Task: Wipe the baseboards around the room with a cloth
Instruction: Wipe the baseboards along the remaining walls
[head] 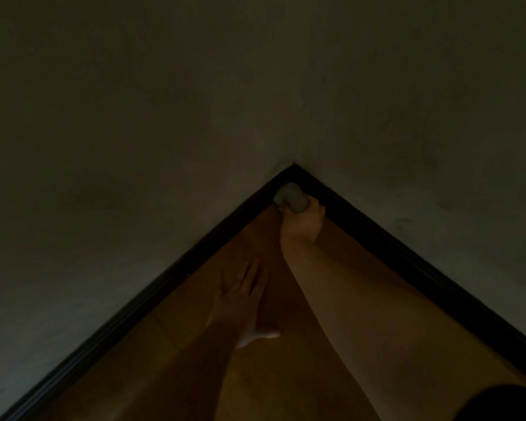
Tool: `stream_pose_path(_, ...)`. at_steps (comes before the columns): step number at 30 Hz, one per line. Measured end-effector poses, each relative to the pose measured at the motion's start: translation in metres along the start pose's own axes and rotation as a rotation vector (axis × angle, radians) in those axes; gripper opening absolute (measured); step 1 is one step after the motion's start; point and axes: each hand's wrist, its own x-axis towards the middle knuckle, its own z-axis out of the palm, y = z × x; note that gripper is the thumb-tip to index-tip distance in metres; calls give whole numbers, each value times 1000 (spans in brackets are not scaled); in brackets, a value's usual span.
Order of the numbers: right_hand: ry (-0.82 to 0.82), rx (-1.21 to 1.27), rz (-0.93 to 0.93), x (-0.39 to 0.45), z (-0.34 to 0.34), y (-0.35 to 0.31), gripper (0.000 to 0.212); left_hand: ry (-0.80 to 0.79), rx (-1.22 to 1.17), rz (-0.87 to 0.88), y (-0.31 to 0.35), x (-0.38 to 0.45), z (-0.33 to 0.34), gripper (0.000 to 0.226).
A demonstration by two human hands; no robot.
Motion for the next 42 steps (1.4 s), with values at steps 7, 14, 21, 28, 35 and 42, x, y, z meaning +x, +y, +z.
stream_pose_path(7,39,-8,44,5,3,0,41,-14,8,3,-2,3,4,132)
stream_pose_path(14,117,19,74,-7,-41,34,42,-18,-1,-23,-4,4,0,136)
stream_pose_path(21,179,14,53,-27,-114,87,43,-86,141,14,8,2,-15,128)
stream_pose_path(28,224,-2,71,-40,-187,142,43,-121,259,143,32,9,-8,141)
stream_pose_path(35,277,-77,60,-49,-228,175,48,-113,255,112,38,10,-6,143)
stream_pose_path(42,233,-97,47,-47,-228,174,44,-129,267,99,46,8,-10,146)
